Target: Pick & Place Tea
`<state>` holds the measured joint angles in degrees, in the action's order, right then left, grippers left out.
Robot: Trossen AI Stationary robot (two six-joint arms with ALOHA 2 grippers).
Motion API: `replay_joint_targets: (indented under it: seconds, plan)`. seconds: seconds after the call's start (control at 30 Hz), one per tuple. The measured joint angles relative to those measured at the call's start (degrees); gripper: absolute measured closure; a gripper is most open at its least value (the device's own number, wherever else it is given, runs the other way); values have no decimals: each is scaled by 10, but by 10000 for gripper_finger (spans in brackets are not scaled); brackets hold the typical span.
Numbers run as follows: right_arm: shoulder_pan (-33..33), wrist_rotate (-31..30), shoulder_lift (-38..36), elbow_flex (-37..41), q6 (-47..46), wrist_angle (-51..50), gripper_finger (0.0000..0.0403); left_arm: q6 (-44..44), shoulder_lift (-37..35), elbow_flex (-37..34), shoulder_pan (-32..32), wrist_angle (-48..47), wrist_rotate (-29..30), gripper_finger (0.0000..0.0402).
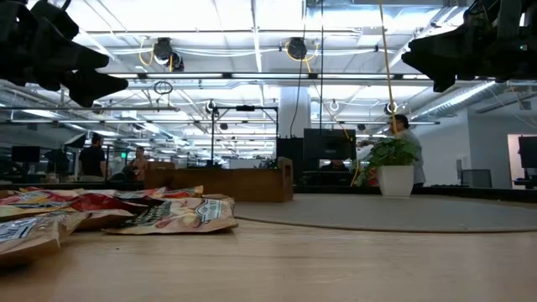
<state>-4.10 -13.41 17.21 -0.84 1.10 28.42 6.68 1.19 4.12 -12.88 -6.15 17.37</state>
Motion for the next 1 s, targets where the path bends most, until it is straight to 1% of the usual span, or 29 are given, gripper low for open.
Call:
replay_joint_targets:
  seconds: [0.47,0.5,0.6,0.73,0.8,0.87,0.93,1.0]
  plan:
    - [0,0,0,0,0,0,248,0,0,0,0,0,0,78]
    - [0,0,0,0,0,0,248,-6,0,0,0,3,2,78]
    - [0,0,0,0,0,0,248,-38,0,0,0,33,31,78]
    - [0,0,0,0,0,0,248,-19,0,1,0,71,37,78]
    - [0,0,0,0,0,0,248,-19,0,1,0,68,37,78]
    - [0,0,0,0,0,0,248,-44,0,1,1,67,39,78]
    - [0,0,0,0,0,0,248,-50,0,1,1,62,41,78]
    - [0,0,0,0,0,0,248,-26,0,0,1,63,40,78]
